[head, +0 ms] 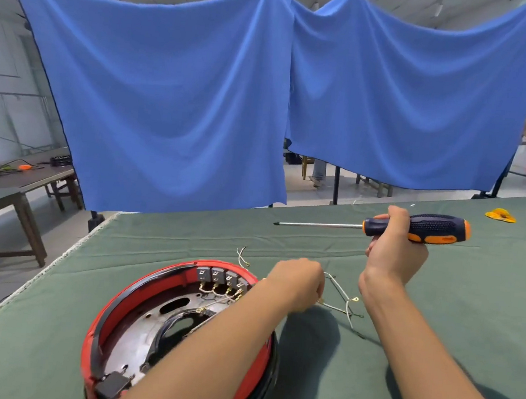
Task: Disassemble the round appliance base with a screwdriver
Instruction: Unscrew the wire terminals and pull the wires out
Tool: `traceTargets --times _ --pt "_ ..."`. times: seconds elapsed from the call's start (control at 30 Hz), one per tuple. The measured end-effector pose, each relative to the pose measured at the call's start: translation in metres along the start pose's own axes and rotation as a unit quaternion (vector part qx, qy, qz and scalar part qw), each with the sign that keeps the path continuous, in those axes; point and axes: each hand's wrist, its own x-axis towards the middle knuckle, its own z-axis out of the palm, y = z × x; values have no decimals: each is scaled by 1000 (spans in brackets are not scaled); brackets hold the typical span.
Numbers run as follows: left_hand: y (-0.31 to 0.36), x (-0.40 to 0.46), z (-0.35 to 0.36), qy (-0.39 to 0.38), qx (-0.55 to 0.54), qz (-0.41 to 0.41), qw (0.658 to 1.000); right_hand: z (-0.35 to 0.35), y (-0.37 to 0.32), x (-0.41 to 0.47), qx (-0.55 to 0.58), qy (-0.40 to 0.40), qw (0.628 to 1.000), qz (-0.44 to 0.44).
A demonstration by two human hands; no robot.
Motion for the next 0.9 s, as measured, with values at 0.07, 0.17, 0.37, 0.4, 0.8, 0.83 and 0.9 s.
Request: traceTargets --times 0.07,0.17,0.37,0.4,0.8,0.83,0.9 --pt "2 9 6 -13 -2 -6 1000 -3 2 4 -4 7 1000 4" --pt "0 17 6 -19 -2 -5 1000 -5 8 8 -10 16 1000 17" --pt "-7 9 -4 16 -36 5 999 -8 11 8 -17 18 999 25" --pt "-11 4 -6 42 -44 6 998 -8 10 8 -16 20 999 25" --pt "-77 -71 -25 321 -169 -112 925 5 -8 -15 -5 -50 998 -30" --pt "-82 -73 -27 299 -178 -143 926 6 -8 -19 -6 -63 997 -38" --pt "-96 -79 -27 257 -165 -196 932 8 -6 -28 -11 -89 994 -55"
